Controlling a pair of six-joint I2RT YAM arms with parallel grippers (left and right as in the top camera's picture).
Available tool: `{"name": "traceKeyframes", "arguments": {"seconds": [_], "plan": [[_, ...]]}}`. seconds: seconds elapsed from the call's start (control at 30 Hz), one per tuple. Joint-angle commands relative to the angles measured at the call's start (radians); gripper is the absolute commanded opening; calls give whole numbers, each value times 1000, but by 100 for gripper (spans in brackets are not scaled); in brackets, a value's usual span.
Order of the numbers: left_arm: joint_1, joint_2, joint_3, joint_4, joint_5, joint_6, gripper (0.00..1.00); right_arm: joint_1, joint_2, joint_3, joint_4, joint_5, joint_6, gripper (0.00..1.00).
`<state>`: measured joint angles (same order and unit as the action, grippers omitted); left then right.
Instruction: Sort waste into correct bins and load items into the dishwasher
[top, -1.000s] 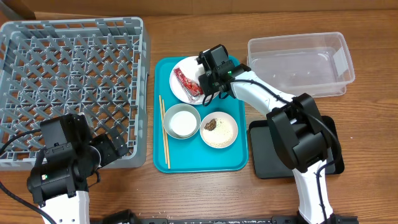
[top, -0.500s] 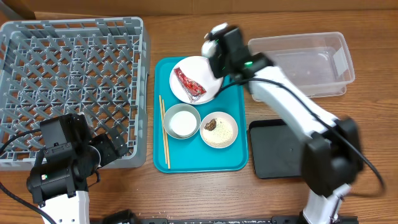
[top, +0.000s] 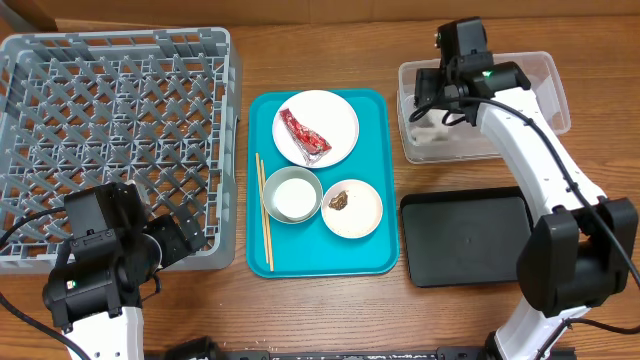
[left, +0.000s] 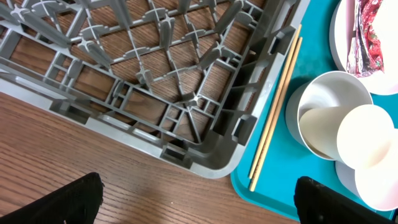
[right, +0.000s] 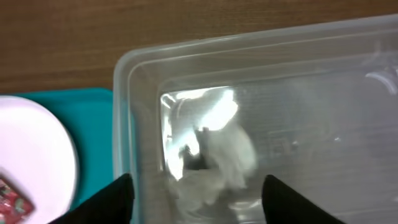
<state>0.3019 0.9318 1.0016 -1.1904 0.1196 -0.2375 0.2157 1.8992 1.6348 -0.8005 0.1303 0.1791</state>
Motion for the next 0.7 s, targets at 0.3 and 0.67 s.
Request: {"name": "traceKeyframes", "arguments": {"seconds": [0.3, 0.67], "plan": [[5, -2, 22, -3, 3, -10, 100, 192, 11, 54, 112, -410, -158, 74], [5, -2, 22, -4, 4, -10, 100, 380, 225, 54, 224, -227, -199, 83]]}}
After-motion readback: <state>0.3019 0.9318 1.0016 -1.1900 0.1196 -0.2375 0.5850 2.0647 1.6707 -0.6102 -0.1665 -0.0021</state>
